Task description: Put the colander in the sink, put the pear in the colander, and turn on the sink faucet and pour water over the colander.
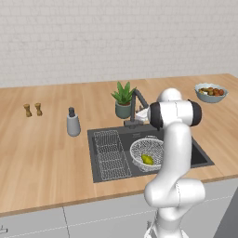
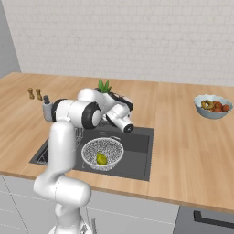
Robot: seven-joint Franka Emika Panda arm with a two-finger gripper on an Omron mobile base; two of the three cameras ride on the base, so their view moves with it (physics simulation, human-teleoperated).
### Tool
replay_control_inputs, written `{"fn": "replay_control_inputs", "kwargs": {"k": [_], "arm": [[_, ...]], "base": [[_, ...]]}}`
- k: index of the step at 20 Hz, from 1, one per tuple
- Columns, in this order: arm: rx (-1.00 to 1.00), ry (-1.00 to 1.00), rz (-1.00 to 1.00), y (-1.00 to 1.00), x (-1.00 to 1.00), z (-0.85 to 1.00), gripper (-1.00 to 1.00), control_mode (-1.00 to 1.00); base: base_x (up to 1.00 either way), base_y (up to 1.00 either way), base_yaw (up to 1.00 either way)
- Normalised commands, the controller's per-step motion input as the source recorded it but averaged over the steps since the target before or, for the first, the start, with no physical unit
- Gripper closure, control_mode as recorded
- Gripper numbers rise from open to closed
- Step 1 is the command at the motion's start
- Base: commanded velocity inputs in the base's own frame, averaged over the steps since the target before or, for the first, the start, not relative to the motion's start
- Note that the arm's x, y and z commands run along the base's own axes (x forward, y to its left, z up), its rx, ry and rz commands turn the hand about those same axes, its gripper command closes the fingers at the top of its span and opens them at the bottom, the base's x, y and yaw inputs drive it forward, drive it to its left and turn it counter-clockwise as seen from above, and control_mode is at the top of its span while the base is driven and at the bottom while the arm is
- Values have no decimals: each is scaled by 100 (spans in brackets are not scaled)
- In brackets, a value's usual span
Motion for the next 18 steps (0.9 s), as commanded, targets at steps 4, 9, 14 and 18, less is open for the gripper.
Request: {"fn": "replay_control_inputs", "kwargs": {"k": [4,9,14,18], "arm": [[2,0,-4,-31,0,-22,100,-100],[2,0,-6,-31,-1,-24,100,-100],[1,0,-9,-35,0,-26,100,-100],[1,0,-8,-39,0,-27,100,-100]], "base": [[0,0,0],[0,0,0],[0,0,0],[0,0,0]]}}
